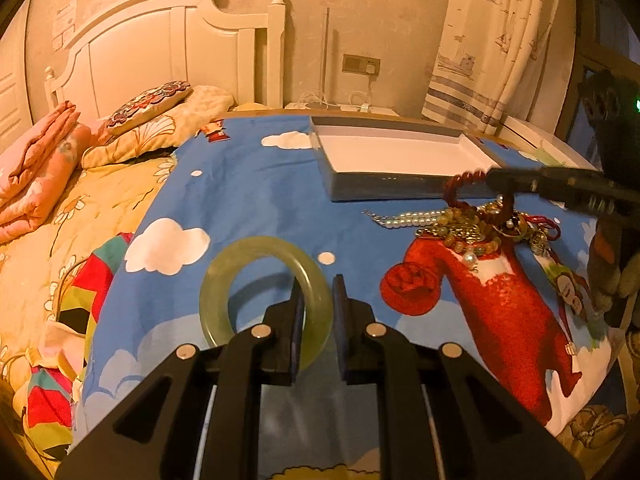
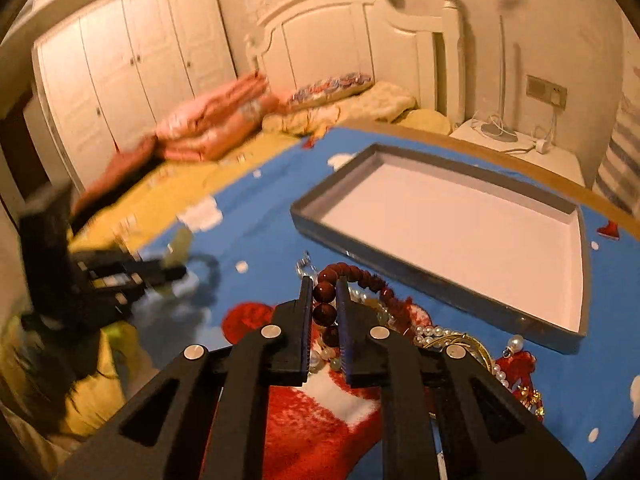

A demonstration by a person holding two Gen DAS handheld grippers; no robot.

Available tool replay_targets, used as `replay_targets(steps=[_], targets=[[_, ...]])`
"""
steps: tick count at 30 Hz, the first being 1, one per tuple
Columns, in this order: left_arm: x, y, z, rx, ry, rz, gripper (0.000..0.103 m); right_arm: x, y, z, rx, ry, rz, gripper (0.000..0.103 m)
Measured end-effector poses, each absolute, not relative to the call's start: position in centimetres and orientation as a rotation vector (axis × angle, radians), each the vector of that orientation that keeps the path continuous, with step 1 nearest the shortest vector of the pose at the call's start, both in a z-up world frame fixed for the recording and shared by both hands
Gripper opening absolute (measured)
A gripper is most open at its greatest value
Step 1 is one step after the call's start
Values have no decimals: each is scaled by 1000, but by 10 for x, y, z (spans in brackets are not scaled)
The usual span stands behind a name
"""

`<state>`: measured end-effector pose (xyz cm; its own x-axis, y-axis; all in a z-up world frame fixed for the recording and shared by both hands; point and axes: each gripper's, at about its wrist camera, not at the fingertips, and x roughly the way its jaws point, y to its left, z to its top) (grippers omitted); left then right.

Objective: Organize jewelry
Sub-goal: 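Grasp the dark red bead bracelet with the right tool, then carry the jade bangle into the tray with the left tool while the right tool drops the bead bracelet there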

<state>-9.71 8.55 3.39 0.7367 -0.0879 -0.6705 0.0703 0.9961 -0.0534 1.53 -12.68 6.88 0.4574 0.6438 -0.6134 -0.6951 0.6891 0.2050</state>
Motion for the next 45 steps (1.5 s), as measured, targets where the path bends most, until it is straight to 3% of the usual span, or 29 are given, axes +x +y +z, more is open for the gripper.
replay_targets(steps=[19, 31, 41, 44, 45], targets=[[-69, 37, 60, 73, 693, -188, 13, 11, -161, 105, 5, 600, 734, 14], [22, 5, 78, 119, 698, -232, 13, 67, -187, 109, 3, 583, 563, 14], [117, -8, 59, 137, 778, -148, 14, 140, -208, 85, -38, 622, 324, 14], [133, -8, 52, 146, 795, -100, 19, 150, -205, 81, 3, 644, 362, 15], [134, -7, 52, 145, 790, -98, 26, 150, -203, 82, 17, 651, 387, 17]])
